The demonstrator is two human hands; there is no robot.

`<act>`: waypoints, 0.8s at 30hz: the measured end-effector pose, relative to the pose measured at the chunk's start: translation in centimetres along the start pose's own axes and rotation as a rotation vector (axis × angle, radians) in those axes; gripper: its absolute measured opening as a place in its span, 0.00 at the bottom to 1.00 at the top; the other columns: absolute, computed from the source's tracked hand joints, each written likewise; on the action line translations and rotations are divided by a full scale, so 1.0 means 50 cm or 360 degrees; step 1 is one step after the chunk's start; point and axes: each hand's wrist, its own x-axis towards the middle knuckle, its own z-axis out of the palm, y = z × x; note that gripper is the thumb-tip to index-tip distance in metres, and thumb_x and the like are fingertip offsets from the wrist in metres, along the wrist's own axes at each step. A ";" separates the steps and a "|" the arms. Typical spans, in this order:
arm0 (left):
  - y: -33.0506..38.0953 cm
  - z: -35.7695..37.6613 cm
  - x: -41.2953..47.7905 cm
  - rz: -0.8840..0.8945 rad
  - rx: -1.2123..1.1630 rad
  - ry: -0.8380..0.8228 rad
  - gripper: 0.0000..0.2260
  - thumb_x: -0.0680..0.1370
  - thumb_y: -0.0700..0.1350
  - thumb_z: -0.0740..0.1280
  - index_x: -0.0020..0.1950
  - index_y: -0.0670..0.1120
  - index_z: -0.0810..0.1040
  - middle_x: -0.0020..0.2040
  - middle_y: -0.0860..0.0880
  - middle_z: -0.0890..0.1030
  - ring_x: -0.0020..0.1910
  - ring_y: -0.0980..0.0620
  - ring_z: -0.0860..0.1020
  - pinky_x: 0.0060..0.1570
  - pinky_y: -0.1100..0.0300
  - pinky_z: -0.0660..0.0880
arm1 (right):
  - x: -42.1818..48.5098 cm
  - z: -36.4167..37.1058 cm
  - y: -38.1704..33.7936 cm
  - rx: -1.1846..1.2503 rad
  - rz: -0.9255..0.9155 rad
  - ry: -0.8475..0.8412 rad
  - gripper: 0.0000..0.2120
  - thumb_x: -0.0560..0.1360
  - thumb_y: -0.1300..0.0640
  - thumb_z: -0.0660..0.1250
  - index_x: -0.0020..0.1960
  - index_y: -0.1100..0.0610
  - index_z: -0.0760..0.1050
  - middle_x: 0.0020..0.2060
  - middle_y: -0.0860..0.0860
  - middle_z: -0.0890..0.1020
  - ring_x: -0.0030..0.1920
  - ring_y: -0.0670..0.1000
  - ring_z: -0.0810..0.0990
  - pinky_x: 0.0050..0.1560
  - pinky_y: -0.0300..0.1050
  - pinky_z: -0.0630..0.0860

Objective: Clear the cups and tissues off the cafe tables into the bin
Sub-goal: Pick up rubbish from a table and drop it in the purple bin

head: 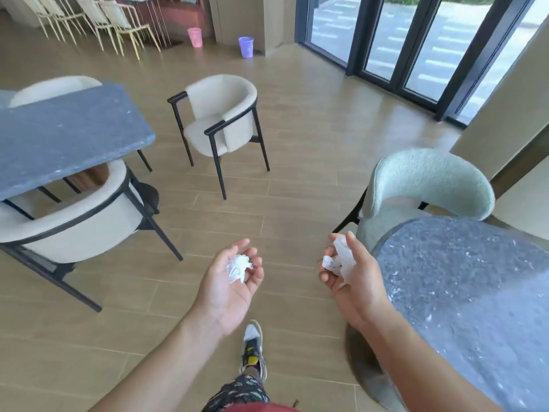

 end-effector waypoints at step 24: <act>0.372 0.459 0.973 -0.0243 0.0065 -0.0135 0.08 0.82 0.42 0.63 0.56 0.43 0.80 0.44 0.46 0.81 0.41 0.50 0.78 0.48 0.58 0.77 | 0.991 0.282 -0.304 0.0137 -0.0092 0.0210 0.17 0.85 0.48 0.61 0.65 0.60 0.75 0.39 0.53 0.75 0.35 0.52 0.74 0.34 0.46 0.69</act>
